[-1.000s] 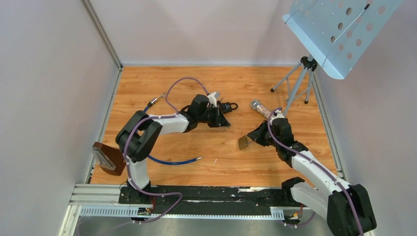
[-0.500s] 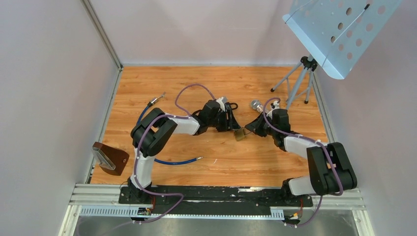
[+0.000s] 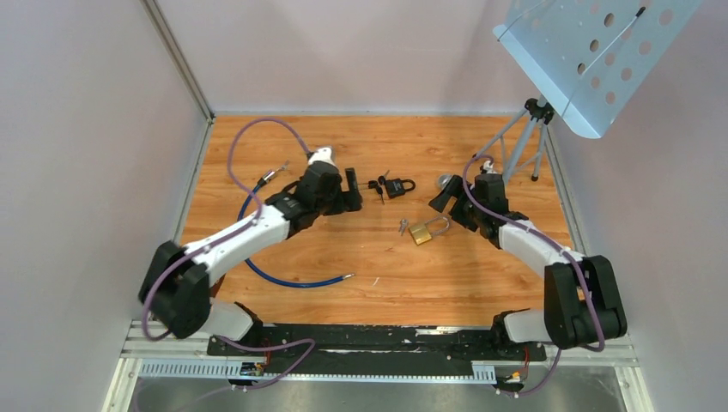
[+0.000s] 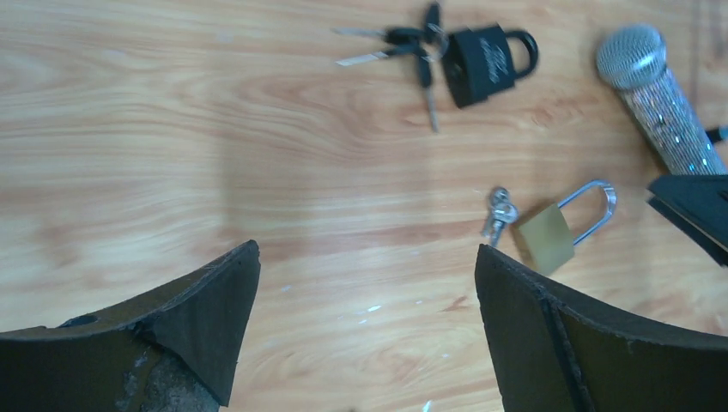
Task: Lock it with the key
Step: Place the lock at the center of the board, then pick up the lock from the center of the board.
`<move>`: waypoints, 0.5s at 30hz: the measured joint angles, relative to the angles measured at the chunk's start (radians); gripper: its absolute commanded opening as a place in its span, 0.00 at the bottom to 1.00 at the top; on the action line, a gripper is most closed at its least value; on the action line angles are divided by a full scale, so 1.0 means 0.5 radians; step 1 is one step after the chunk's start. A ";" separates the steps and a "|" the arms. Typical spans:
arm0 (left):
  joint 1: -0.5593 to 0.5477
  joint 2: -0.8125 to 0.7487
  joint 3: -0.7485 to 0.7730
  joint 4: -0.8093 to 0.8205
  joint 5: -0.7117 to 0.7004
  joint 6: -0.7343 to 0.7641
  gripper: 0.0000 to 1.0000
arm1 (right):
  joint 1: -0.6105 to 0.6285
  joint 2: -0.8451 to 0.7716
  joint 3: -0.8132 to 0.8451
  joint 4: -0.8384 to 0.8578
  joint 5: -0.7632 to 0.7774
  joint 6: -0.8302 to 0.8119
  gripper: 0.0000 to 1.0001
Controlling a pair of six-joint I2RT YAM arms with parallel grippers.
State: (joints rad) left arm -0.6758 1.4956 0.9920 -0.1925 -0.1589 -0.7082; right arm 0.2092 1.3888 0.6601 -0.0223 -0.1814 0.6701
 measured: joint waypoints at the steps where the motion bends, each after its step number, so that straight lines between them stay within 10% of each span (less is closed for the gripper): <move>1: 0.025 -0.146 -0.021 -0.095 -0.101 0.031 1.00 | 0.007 -0.047 0.012 -0.040 0.043 -0.017 0.88; 15: 0.028 -1.463 0.014 -1.093 -0.636 0.266 1.00 | 1.194 -0.040 0.322 -0.236 0.449 -0.678 0.77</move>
State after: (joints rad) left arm -0.6617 0.7639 0.9989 -0.7387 -0.4770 -0.5755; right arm 0.8062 1.3689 0.8211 -0.1402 0.0429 0.3313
